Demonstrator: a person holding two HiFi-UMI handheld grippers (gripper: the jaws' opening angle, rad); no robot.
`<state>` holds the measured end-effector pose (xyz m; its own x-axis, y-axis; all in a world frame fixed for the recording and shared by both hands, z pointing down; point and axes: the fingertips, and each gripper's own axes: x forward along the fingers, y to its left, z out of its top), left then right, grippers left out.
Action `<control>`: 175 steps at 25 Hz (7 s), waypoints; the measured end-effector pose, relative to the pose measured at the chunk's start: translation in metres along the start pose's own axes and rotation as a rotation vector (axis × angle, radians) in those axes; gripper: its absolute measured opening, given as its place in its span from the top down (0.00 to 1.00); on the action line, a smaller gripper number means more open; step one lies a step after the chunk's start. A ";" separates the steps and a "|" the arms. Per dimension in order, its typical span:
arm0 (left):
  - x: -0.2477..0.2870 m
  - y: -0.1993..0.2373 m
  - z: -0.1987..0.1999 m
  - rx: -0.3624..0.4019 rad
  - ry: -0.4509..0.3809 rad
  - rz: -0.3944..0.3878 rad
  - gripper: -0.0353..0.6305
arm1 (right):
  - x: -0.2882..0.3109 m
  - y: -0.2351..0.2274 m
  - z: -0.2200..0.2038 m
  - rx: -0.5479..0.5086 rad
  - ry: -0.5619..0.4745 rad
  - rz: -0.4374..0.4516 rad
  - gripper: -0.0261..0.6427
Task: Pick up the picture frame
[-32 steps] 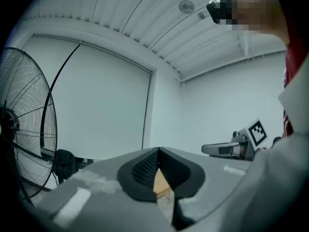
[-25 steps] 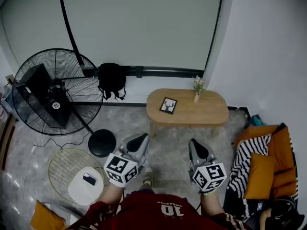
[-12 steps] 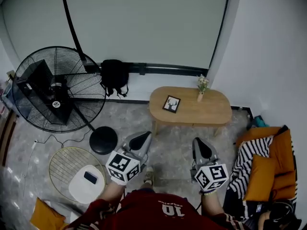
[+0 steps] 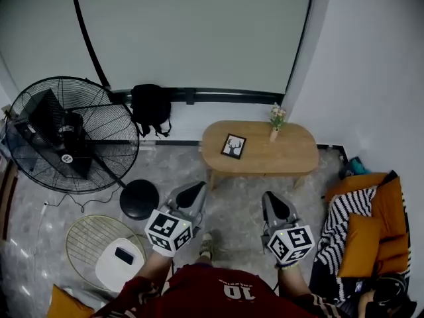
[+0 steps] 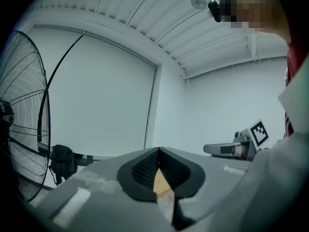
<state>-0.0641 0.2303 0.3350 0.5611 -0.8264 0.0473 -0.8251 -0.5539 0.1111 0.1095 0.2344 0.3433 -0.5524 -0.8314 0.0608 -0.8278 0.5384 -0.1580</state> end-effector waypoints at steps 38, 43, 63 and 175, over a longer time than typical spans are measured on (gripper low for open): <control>0.192 0.207 0.014 -0.023 -0.001 -0.128 0.94 | 0.245 -0.076 0.031 -0.033 0.017 -0.100 0.97; 0.221 0.226 0.015 -0.023 -0.010 -0.116 0.94 | 0.281 -0.100 0.032 -0.029 0.018 -0.075 0.97; 0.376 0.264 0.027 0.005 -0.009 -0.011 0.94 | 0.387 -0.220 0.068 -0.026 -0.026 0.042 0.97; 0.535 0.414 -0.335 -0.240 0.580 0.213 0.83 | 0.411 -0.328 -0.073 0.016 0.200 -0.176 0.97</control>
<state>-0.0836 -0.4071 0.7389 0.3868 -0.6900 0.6119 -0.9222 -0.2904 0.2554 0.1468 -0.2734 0.4916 -0.4095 -0.8676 0.2821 -0.9122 0.3841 -0.1427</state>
